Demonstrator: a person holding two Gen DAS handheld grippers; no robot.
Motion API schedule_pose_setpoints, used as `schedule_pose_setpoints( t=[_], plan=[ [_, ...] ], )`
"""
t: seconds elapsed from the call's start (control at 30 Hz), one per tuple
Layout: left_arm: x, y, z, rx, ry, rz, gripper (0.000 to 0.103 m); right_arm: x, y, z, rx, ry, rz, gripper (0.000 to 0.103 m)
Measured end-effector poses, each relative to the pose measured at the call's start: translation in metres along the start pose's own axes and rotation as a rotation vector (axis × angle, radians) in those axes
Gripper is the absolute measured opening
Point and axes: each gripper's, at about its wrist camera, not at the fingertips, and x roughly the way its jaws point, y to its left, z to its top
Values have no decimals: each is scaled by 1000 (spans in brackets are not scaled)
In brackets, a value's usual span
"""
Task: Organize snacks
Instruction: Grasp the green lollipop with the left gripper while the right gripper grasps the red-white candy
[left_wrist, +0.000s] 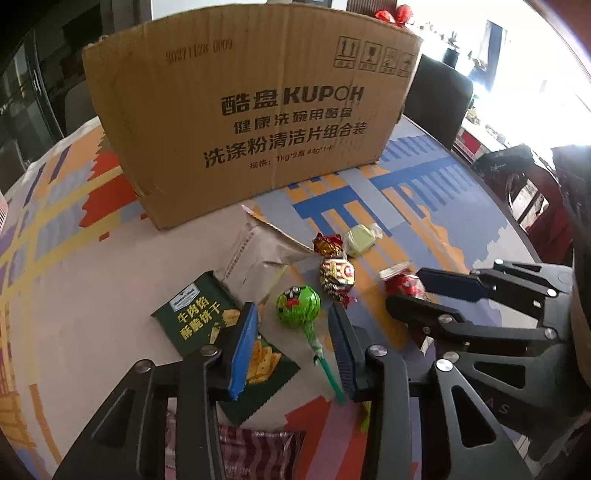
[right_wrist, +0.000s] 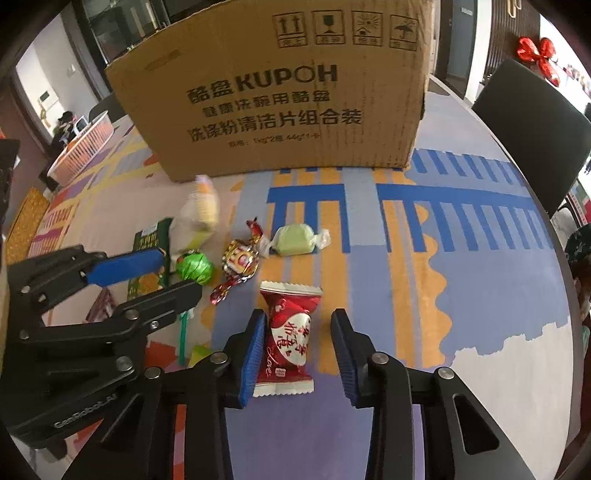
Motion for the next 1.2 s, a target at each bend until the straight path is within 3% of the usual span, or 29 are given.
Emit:
schedule_pose_setpoints(
  t=[0.1,0.23,0.57,0.83,0.93,1.07,1.2],
  plan=[
    [5,-2,3,-7,4,-3,34,1,-2,2,-6,-1,-2,27],
    [12,-3,5,-16,17,0,27,3,-1,5,-13,-8,-1,25],
    [10,-9,6,-26,17,38,26,2,-4,7,-3,-18,17,24],
    [-20,-8,2,-81,-32,58,26,-17,-2,5,-19,-50,11,24],
    [-33,-9,2,-94,-57,80,26,-31,0,5,-27,-73,16,17],
    [-49,-9,3,-118,-96,92,26,-49,3,6,-43,-105,21,16],
    [-55,-9,-1,-144,-89,116,26,-57,2,6,-42,-121,32,16]
  ],
)
